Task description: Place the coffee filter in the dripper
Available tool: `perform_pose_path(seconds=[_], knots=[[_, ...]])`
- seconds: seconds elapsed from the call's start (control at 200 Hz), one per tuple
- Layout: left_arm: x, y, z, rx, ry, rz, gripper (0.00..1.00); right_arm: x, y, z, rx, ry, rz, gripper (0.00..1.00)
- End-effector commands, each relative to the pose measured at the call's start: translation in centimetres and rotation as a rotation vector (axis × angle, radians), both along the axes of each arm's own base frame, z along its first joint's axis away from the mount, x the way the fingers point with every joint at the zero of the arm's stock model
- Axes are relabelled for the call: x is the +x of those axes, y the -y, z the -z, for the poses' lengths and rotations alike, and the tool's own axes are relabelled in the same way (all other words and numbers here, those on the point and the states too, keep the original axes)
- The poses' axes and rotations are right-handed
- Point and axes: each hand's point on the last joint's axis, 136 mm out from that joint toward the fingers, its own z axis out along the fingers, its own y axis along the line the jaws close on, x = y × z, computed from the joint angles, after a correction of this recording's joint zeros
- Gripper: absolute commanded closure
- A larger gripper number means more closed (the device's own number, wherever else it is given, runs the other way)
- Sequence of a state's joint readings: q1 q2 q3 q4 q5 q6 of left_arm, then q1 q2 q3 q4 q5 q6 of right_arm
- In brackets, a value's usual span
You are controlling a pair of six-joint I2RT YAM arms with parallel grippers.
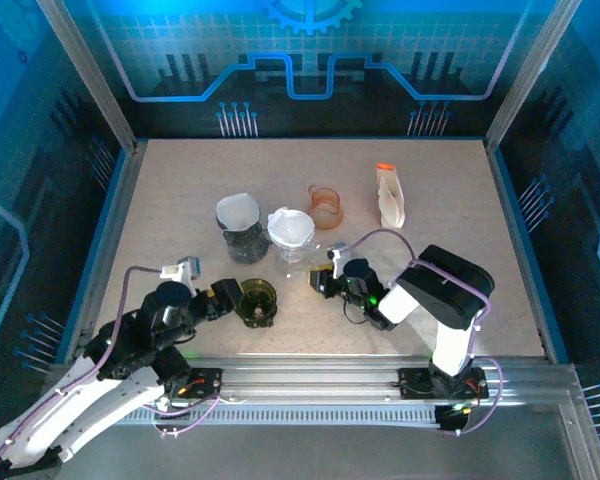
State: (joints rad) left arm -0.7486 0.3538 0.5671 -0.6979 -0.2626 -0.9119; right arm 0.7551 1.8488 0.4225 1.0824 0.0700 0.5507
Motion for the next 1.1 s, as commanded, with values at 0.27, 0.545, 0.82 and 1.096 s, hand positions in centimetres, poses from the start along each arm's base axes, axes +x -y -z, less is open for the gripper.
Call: perform_pose_path(seconds=[0.27,0.545,0.82,1.096], knots=[[0.1,-1.6,1.4,0.074,-0.064,-0.079,0.28,2.3,-1.1,0.7,0.000,-0.017,0.014,0.73],[0.1,-1.6,1.9,0.075,-0.078,-0.084,0.31,3.4,-1.6,0.8,0.001,-0.019,0.019,0.73],[0.3,-0.5,3.2,0.077,-0.103,-0.041,0.31,2.7,-0.7,0.9,-0.001,-0.029,0.042,0.60],[0.4,0.2,3.6,0.064,-0.113,-0.019,0.27,0.8,1.6,0.4,-0.017,-0.042,0.097,0.51]])
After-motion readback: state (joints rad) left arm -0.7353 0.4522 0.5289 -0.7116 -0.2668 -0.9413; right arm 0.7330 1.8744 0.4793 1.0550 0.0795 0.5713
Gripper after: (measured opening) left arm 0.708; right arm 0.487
